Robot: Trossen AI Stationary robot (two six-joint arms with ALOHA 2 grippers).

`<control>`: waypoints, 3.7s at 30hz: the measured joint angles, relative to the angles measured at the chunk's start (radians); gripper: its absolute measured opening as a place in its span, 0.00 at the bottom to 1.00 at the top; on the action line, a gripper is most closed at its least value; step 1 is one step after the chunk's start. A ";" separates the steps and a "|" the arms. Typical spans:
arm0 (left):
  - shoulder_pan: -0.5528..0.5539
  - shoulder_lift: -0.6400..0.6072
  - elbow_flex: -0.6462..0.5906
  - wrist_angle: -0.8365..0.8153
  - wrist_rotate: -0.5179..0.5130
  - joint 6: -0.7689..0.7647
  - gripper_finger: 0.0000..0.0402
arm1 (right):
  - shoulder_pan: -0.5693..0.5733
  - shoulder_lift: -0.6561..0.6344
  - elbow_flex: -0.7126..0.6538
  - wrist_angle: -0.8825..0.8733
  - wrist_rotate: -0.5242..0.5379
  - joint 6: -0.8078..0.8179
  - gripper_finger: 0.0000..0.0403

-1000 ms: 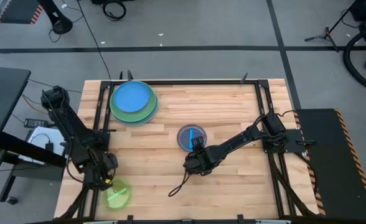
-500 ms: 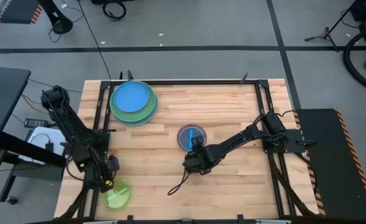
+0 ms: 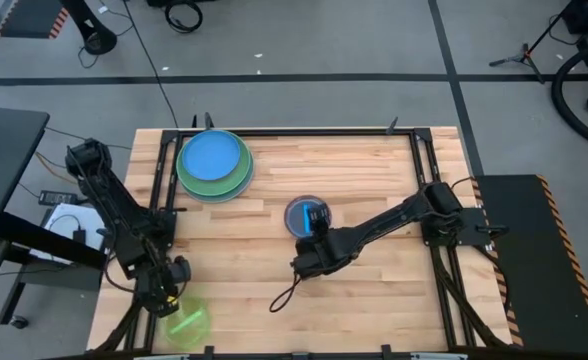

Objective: Stack plastic plates
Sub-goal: Stack the light green plate on top of the light blue plate, then stack the bottom stacked plates on top of the dark blue plate

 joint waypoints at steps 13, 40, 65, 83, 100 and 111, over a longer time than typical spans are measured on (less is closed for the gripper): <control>0.351 -0.001 0.136 -0.145 0.007 0.366 0.01 | 0.039 -0.095 0.026 0.014 -0.029 0.226 0.38; 1.393 0.468 0.797 -0.404 0.194 0.894 0.01 | 0.255 -0.092 -0.272 0.152 -0.087 0.403 0.38; 1.402 0.819 1.022 -0.292 0.308 0.821 0.13 | 0.381 -0.091 -0.354 0.230 -0.013 0.519 0.38; 1.407 0.757 0.995 -0.357 0.248 1.011 0.57 | 0.284 -0.091 -0.354 0.213 -0.053 0.501 0.38; 1.424 0.789 0.830 -0.100 0.271 0.868 0.61 | 0.288 -0.092 -0.354 0.224 -0.053 0.512 0.38; 1.410 0.831 0.833 -0.025 0.219 0.812 0.58 | 0.309 -0.093 -0.354 0.223 -0.079 0.527 0.38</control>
